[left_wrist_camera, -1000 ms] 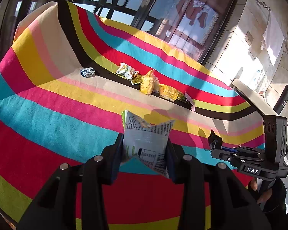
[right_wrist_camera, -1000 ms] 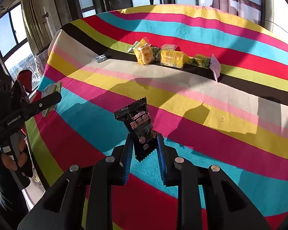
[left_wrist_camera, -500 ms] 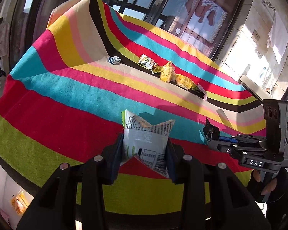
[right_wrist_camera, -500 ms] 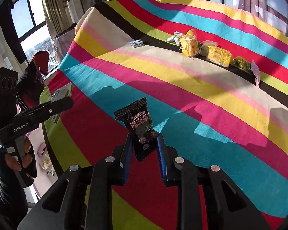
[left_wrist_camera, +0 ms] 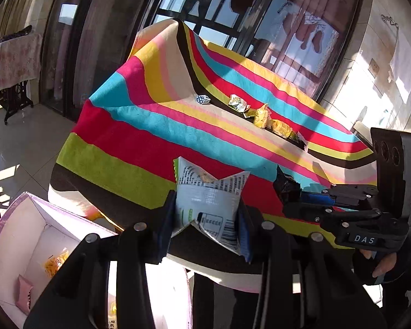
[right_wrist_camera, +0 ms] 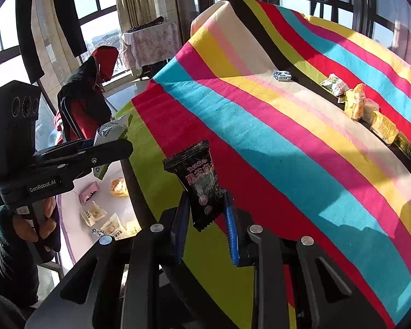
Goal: Organize snacks
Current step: 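Carry both held packs over the white box and open both tools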
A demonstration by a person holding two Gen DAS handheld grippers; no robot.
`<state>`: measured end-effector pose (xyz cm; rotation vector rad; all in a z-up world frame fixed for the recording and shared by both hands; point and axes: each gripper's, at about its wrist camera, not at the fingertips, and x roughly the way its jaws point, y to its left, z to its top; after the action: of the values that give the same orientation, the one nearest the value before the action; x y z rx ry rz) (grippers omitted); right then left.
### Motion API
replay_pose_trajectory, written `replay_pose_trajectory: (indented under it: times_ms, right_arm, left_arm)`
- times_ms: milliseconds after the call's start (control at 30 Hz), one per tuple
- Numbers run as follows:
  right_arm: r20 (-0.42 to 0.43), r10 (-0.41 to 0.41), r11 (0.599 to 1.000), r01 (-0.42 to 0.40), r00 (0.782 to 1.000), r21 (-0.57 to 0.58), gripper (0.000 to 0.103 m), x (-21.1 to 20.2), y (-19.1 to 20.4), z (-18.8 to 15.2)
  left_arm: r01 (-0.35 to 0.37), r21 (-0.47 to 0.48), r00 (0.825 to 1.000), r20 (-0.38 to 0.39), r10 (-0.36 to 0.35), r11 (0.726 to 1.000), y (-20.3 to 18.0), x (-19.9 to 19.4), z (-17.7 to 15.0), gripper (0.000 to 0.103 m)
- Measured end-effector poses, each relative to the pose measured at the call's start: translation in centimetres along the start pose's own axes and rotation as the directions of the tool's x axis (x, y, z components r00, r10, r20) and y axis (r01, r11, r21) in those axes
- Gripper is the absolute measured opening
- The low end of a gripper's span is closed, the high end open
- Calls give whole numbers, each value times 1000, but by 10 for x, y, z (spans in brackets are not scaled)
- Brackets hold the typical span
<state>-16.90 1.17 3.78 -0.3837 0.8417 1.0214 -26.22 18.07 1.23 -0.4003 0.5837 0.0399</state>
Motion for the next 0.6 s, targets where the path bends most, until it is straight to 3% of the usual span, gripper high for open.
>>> replay_pose_trajectory:
  times_ms: [233,433,500,533,567,600]
  right_arm:
    - [-57,81,983,-89,995,-161,25,25,65,4]
    - [-153,115,938,-158,982,-309,25,57,123,-9]
    - [-184,154,914,-211,971,-346,27,64,140,-18]
    - [-193,172,902,-233,966,-362,28,66,147,-21]
    - [-195,179,896,-241,964,-372,38,67,151,-23]
    - [-191,186,895,-246,964,-373,57,66,153,-25]
  left_arm:
    - [-143,-66,990,7,144,988,46,-42,-15,40]
    - [-261,-98,964,-74,254,960,81,-51,-39,41]
    - [-334,-88,938,-133,321,938,90,-47,-48,44]
    - [-383,-81,915,-167,367,920,95,-44,-51,48]
    - [-447,-77,883,-195,426,891,100,-42,-53,55]
    - [-513,-73,846,-215,488,855,105,-41,-54,73]
